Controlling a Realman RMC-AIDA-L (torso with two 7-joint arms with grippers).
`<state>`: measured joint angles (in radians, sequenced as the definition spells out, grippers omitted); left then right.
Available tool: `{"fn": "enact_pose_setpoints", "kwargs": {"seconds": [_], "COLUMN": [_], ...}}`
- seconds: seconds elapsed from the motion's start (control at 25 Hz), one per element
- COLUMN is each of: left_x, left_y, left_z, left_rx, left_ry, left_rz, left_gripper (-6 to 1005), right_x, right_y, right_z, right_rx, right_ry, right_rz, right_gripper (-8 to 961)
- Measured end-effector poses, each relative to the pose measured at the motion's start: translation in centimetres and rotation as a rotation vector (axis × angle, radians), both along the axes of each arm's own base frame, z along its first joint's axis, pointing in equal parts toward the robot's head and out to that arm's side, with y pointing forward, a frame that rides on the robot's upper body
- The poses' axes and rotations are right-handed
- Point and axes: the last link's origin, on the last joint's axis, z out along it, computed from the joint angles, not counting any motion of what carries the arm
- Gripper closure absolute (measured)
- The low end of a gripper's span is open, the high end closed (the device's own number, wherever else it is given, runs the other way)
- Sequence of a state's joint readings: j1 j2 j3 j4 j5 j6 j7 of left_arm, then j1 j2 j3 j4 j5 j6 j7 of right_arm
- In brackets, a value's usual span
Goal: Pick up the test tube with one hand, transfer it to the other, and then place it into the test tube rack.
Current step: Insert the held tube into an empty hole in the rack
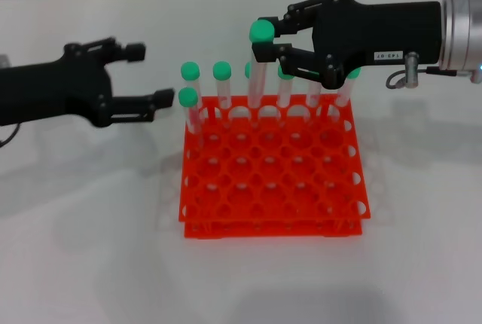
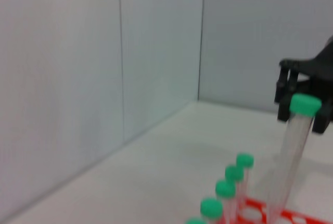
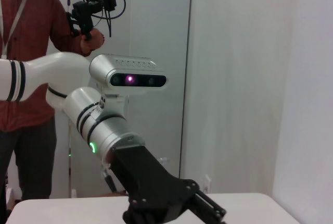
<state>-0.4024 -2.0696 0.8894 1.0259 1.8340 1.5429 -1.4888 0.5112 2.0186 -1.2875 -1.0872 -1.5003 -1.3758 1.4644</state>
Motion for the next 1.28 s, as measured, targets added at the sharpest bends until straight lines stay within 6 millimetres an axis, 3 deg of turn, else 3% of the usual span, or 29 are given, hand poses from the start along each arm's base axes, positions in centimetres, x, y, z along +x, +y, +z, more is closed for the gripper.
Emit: {"fn": "enact_pose_setpoints", "kwargs": {"seconds": [0.56, 0.88, 1.28], "left_x": [-3.5, -5.0, -5.4], "left_y": [-3.3, -4.2, -4.6], "left_z": [3.4, 2.9, 2.2], "left_rx": [-0.15, -0.187, -0.193], "left_ry": [0.175, 0.259, 0.281], "left_rz": [0.224, 0.244, 0.191], "left_gripper": [123, 124, 124], "right_x": [-0.1, -0.6, -1.1], "right_y": [-0.6, -0.7, 0.3], "right_z": [-1.7, -2.7, -3.5], "right_rx": [-0.047, -0.055, -0.015], "right_ry": [0.0, 0.006, -0.016], "right_rz": [-0.013, -0.022, -0.053], "right_gripper": [703, 702, 702]}}
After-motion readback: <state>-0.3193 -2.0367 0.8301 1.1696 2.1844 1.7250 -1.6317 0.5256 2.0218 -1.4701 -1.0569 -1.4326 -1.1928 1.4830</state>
